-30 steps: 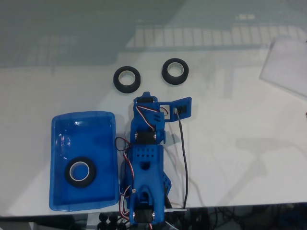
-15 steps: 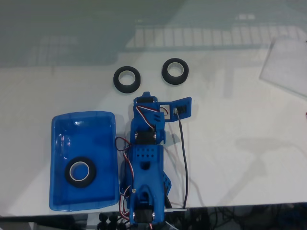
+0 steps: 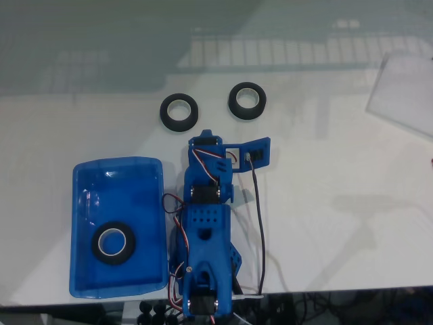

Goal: Grasp all tape and put them in the bin.

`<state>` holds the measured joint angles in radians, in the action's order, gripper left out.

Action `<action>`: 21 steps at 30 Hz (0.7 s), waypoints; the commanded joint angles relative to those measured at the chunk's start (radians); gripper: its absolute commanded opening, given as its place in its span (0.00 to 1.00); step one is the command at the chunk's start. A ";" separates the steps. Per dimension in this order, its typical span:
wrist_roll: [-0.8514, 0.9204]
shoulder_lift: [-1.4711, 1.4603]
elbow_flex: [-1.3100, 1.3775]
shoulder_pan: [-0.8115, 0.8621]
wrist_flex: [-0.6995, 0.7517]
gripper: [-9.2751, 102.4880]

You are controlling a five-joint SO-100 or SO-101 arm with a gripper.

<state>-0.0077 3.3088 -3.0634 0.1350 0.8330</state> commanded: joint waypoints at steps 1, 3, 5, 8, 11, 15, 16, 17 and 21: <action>0.002 0.015 -0.028 0.012 -0.018 0.08; -0.003 0.015 -0.028 0.012 -0.018 0.08; -0.005 0.015 -0.028 0.012 -0.018 0.08; 0.003 0.015 -0.028 0.012 -0.018 0.08; 0.006 0.015 -0.028 0.012 -0.018 0.08; 0.006 0.015 -0.028 0.011 -0.018 0.26; 0.009 0.015 -0.025 0.006 -0.018 0.29; 0.014 0.015 -0.017 0.003 -0.020 0.31; 0.020 -0.075 0.094 -0.006 -0.018 0.33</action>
<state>0.0000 3.2873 -3.0480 0.1350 0.8330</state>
